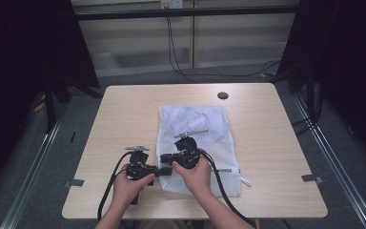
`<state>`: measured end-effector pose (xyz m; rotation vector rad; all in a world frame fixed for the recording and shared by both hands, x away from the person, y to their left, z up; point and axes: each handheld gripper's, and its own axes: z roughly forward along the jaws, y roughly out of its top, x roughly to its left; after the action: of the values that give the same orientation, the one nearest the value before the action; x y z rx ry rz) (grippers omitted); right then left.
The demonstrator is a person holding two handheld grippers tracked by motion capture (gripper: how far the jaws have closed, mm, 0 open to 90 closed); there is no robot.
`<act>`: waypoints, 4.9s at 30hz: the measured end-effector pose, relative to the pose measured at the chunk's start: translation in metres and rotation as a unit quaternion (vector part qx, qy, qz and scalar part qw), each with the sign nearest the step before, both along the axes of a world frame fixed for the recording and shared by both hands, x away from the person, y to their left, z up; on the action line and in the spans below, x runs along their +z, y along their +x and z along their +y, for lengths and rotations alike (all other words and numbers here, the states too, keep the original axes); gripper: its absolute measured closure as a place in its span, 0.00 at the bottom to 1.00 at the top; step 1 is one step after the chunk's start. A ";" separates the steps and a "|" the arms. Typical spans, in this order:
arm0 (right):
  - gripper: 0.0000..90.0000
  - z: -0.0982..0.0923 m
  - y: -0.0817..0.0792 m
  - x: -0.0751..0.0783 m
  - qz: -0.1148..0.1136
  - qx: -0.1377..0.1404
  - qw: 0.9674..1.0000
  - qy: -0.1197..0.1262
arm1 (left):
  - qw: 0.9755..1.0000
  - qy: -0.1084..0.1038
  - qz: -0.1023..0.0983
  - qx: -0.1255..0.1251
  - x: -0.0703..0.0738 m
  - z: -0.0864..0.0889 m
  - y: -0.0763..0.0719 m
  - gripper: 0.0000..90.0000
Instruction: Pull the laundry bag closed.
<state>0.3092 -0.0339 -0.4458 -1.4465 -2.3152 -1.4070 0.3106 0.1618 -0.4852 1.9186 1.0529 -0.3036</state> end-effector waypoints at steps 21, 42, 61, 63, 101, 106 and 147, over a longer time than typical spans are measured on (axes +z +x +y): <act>0.97 -0.017 0.000 0.000 0.007 -0.001 1.000 0.028 | 0.998 0.040 -0.042 0.028 0.010 -0.006 -0.003 0.99; 0.97 -0.026 0.003 -0.003 0.006 -0.008 0.999 0.032 | 0.997 0.047 -0.039 0.044 0.014 -0.007 -0.001 0.99; 0.97 -0.033 0.001 -0.006 0.004 0.006 0.999 0.038 | 0.997 0.048 -0.033 0.047 0.015 -0.009 -0.003 0.99; 0.97 -0.033 0.001 -0.006 0.004 0.006 0.999 0.037 | 0.997 0.046 -0.032 0.052 0.015 -0.010 -0.003 0.99; 0.97 -0.040 0.003 -0.014 0.004 0.004 1.000 0.017 | 0.996 0.034 -0.034 0.080 0.016 -0.002 -0.009 0.99; 0.97 -0.047 0.004 -0.016 0.006 -0.006 1.000 0.008 | 0.995 0.025 -0.029 0.093 0.017 0.004 -0.008 0.99; 0.97 -0.073 -0.001 -0.024 -0.002 0.000 1.000 0.000 | 0.996 0.051 -0.024 0.074 0.011 -0.004 -0.010 0.99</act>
<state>0.3077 -0.1068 -0.4696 -1.4439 -2.3176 -1.4116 0.3011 0.1582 -0.4738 1.9160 1.1905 -0.1208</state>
